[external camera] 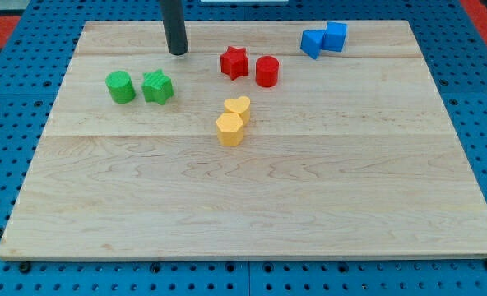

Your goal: Move red star and red circle towards down near yellow heart

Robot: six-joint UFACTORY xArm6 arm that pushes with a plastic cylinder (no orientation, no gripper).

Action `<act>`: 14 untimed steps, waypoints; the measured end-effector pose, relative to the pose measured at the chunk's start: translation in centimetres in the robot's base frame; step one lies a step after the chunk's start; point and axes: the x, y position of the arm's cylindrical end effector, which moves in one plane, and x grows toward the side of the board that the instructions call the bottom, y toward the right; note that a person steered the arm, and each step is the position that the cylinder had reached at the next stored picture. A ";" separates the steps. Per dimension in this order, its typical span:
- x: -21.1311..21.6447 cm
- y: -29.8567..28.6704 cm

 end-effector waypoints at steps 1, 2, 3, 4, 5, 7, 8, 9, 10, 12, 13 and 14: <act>0.0 -0.1; -0.7 -0.5; -0.9 -0.6; -0.9 -0.6; -0.9 -0.6; -1.5 -0.6; -2.0 -0.6; -2.3 2.0; -0.2 7.1; 6.3 11.4; 10.2 11.5; 7.7 11.9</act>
